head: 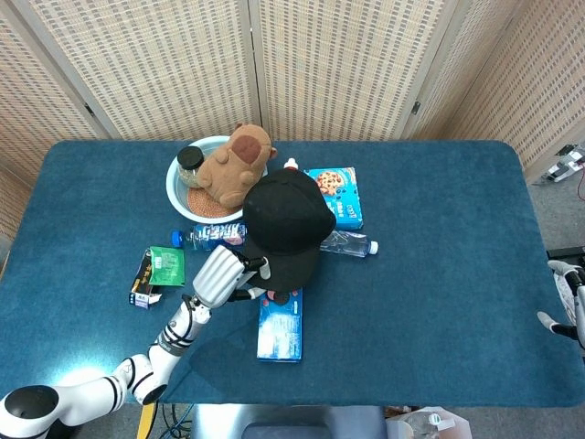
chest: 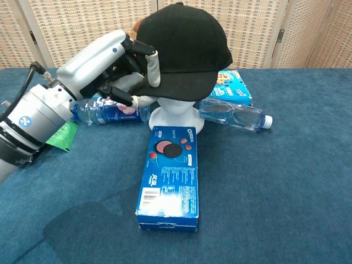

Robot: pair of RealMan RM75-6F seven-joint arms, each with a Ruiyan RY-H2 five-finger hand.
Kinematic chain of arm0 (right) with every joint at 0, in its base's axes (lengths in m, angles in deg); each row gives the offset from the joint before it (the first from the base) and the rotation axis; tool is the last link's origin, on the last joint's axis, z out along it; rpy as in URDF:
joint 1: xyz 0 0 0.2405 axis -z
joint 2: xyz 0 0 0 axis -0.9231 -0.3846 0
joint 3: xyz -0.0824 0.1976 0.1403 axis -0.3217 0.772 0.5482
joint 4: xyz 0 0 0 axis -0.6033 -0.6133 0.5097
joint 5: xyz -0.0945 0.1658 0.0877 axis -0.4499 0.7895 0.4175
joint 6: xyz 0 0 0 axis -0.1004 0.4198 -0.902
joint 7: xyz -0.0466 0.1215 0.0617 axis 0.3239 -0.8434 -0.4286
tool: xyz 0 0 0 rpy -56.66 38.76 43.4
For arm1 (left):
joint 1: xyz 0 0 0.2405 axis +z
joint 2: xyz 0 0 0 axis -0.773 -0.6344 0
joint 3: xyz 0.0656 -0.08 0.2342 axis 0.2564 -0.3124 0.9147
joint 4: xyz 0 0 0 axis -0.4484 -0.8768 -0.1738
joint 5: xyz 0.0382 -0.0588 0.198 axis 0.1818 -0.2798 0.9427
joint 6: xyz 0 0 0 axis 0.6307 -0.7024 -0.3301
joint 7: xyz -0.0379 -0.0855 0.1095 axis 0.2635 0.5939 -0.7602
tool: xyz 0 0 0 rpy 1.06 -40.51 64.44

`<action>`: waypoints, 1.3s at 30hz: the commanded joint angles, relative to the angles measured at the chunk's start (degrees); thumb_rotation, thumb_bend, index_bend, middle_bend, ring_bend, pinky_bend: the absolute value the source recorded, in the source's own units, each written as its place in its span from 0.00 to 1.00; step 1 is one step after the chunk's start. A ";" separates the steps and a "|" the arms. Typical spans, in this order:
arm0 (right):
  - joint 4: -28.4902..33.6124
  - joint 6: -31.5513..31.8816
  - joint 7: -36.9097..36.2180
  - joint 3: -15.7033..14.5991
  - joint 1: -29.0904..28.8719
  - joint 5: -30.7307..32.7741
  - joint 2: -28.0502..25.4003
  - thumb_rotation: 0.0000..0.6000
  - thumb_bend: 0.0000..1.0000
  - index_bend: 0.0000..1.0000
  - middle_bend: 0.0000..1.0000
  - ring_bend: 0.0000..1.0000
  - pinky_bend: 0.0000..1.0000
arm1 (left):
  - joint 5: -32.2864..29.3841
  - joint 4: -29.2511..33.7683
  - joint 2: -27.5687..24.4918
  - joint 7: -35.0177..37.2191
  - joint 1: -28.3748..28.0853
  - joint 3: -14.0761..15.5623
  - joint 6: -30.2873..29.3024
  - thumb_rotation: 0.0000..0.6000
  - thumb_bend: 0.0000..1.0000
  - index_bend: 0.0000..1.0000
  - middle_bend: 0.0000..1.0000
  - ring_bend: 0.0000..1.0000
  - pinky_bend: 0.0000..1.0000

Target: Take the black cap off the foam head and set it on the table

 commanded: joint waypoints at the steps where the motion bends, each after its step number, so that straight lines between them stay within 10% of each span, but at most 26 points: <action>1: 0.09 0.12 -0.03 0.01 0.08 -0.03 -0.06 1.00 0.05 0.28 0.32 0.25 0.29 | -0.70 1.36 -0.88 0.02 0.02 -0.41 0.30 1.00 0.25 0.65 1.00 1.00 1.00; 39: 1.45 0.23 0.63 0.14 0.45 0.51 -0.71 1.00 0.05 0.28 0.32 0.25 0.29 | -13.10 18.48 -8.19 6.21 0.76 -7.99 8.18 1.00 0.26 0.74 1.00 1.00 1.00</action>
